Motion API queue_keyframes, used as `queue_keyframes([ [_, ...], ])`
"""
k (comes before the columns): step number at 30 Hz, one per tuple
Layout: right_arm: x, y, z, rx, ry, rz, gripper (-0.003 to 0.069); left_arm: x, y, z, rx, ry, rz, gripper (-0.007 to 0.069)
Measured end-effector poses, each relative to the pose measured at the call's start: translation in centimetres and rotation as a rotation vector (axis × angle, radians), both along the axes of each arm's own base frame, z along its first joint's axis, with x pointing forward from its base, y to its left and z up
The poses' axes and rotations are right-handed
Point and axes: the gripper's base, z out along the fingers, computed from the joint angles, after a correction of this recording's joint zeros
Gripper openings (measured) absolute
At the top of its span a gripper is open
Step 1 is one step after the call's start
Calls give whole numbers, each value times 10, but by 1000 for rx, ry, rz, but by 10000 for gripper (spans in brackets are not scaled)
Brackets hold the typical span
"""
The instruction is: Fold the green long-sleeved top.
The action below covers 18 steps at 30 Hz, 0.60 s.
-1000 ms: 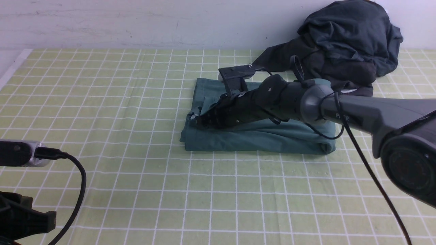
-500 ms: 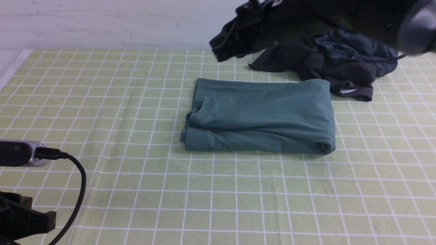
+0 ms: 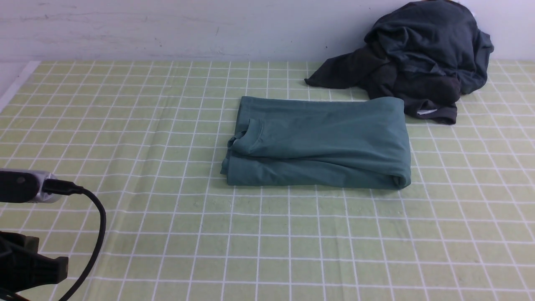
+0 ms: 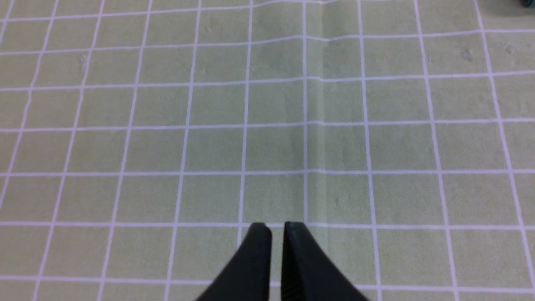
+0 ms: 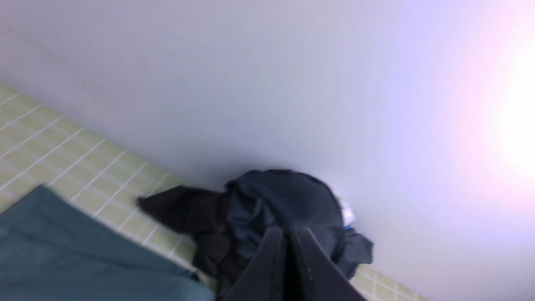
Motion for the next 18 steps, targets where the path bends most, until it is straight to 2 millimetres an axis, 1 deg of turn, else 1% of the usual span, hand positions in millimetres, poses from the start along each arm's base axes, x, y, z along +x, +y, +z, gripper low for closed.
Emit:
queue_keyframes([
  [1,-13,-5,-4,35,-58,-22,-13,0,0,0,0,0,0,29],
  [2,-32,-9,-13,83,-150,-29,-13,0,0,0,0,0,0,29],
  [3,-35,-9,-23,94,-157,-28,-13,0,0,0,0,0,0,29],
  [4,-59,-10,-33,144,-289,-5,-13,0,0,0,0,0,0,29],
  [5,-72,-10,-45,174,-354,17,-13,0,0,0,0,0,0,29],
  [6,-82,-9,-66,202,-393,42,-13,0,0,0,0,0,0,29],
  [7,-96,-9,-74,226,-461,69,-13,0,0,0,0,0,0,29],
  [8,-106,-9,-91,250,-496,92,-13,0,0,0,0,0,0,29],
  [10,-118,-8,-128,283,-509,122,-13,0,0,0,0,0,0,29],
  [11,-119,-8,-132,290,-509,125,-13,0,0,0,0,0,0,29],
  [12,-128,-8,-165,316,-494,140,-13,0,0,0,0,0,0,29],
  [13,-129,-8,-164,321,-503,143,-13,0,0,0,0,0,0,29],
  [14,-132,-8,-198,346,-444,142,-13,0,0,0,0,0,0,29],
  [16,-134,-8,-232,370,-374,134,-13,0,0,0,0,0,0,29],
  [18,-135,-8,-258,379,-311,125,-13,0,0,0,0,0,0,29],
])
